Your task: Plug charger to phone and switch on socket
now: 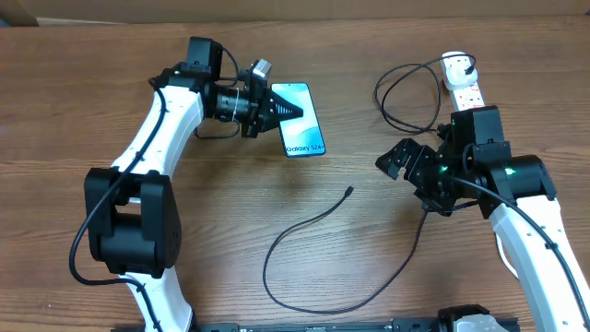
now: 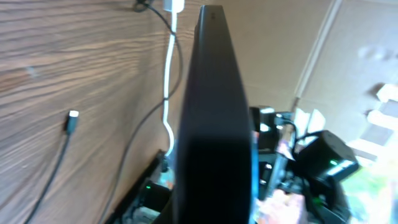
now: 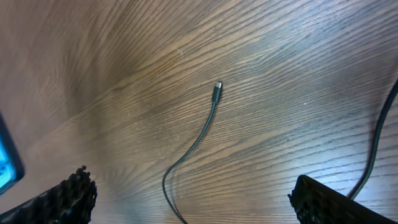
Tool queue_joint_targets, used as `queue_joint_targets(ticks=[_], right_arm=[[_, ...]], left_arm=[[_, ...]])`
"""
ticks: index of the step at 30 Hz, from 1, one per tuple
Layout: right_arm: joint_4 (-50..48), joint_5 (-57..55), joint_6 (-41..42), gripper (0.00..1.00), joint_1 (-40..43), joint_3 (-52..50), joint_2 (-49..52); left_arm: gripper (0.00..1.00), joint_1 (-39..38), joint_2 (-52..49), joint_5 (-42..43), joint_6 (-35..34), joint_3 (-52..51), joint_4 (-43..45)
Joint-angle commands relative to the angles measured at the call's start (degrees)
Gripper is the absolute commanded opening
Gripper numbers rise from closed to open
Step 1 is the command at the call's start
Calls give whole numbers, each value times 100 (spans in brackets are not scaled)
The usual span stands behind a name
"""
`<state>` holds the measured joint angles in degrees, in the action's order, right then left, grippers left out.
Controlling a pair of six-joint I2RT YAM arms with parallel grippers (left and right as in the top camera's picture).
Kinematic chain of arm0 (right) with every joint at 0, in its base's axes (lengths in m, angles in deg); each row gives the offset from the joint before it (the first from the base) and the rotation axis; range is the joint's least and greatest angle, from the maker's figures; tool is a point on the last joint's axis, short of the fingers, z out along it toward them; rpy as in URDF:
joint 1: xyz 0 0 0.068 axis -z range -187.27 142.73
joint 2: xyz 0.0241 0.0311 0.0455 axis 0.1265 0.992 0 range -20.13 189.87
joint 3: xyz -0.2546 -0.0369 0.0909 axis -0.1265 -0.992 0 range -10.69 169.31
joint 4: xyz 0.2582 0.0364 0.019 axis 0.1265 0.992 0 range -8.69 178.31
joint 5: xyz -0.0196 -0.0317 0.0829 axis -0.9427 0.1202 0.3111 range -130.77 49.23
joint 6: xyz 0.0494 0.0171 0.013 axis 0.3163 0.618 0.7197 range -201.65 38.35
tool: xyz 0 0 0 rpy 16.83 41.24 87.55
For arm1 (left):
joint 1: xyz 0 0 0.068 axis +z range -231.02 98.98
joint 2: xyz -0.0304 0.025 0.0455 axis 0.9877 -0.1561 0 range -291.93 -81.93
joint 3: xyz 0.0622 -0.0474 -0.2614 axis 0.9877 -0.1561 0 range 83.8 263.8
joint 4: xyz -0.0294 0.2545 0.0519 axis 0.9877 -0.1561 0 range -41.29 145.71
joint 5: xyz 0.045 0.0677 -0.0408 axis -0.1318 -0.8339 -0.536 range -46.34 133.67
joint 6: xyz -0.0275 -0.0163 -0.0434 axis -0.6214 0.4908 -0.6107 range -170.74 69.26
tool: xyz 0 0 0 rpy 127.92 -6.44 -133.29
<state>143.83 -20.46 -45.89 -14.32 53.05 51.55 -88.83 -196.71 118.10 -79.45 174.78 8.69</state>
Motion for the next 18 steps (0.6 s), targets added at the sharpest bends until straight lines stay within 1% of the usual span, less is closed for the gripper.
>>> queue_joint_targets(ticks=[1,4,7,12,18], right_arm=[[-101,81,42,100,31,63,13],[-188,83,52,100,26,-7,42],[-203,81,195,99,26,-11,151],[-201,107,195,97,7,-11,435],[-407,267,216,96,-361,-11,892]], left_arm=[[4,120,35,564,-181,24,42],[4,199,35,564,-356,24,87],[4,304,37,601,-369,24,101],[4,402,35,601,-369,24,114],[4,494,35,614,-369,24,192]])
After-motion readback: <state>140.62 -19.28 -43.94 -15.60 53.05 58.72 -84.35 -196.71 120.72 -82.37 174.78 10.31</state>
